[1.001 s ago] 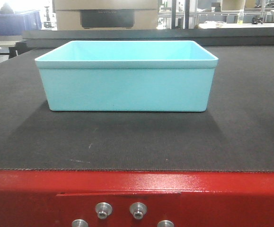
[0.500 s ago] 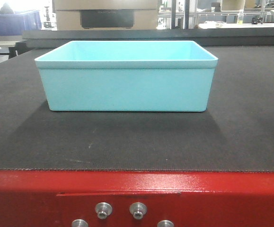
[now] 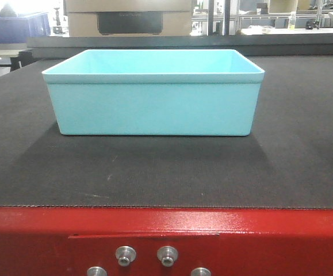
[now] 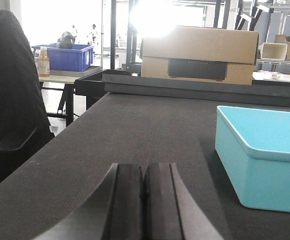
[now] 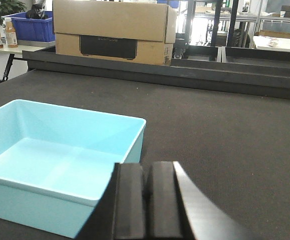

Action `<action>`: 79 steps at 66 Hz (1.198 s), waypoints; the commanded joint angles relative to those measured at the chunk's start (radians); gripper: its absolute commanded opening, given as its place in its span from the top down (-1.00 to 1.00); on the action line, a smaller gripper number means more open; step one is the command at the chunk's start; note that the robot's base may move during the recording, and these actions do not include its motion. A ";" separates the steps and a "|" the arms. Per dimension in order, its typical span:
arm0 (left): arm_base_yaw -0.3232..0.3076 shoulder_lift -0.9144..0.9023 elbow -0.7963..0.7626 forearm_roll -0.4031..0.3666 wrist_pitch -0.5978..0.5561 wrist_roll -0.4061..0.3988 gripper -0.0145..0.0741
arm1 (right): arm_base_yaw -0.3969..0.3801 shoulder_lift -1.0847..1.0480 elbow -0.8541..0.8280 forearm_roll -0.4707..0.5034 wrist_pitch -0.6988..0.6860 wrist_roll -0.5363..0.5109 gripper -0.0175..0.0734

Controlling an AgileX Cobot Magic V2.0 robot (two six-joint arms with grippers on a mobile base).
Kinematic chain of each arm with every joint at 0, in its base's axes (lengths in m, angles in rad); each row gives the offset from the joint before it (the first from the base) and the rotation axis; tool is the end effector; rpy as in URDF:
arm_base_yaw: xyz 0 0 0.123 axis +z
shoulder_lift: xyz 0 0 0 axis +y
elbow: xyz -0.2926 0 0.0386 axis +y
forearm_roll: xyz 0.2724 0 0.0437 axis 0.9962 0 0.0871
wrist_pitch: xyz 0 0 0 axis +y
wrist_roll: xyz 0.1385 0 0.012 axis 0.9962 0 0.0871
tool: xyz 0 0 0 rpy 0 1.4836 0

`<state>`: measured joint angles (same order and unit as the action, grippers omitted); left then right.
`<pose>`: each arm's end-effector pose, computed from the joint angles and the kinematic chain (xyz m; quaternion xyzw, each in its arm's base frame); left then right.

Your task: Fetch blue bin and place on conveyor start

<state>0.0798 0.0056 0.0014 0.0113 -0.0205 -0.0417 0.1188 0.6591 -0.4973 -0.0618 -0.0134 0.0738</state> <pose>0.1183 0.0094 0.2189 -0.0368 0.6696 0.0182 0.7416 0.2055 0.0246 0.3233 -0.0392 0.7274 0.0451 0.6836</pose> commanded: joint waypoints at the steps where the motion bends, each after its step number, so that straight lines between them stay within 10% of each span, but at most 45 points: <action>1: 0.003 -0.006 -0.001 -0.005 -0.022 0.005 0.92 | -0.006 -0.006 0.001 -0.012 -0.025 -0.005 0.97; 38: 0.003 -0.006 -0.001 -0.005 -0.022 0.005 0.92 | -0.053 -0.120 0.012 0.024 0.067 -0.074 0.97; 56: 0.003 -0.006 -0.001 -0.005 -0.022 0.005 0.92 | -0.243 -0.362 0.251 0.090 0.080 -0.080 0.97; 79: 0.003 -0.006 -0.001 -0.005 -0.022 0.005 0.92 | -0.260 -0.659 0.497 0.086 0.082 -0.080 0.97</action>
<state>0.0798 0.0056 0.0014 0.0113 -0.0244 -0.0400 -0.1359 0.0286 -0.0288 0.0239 0.0852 0.0000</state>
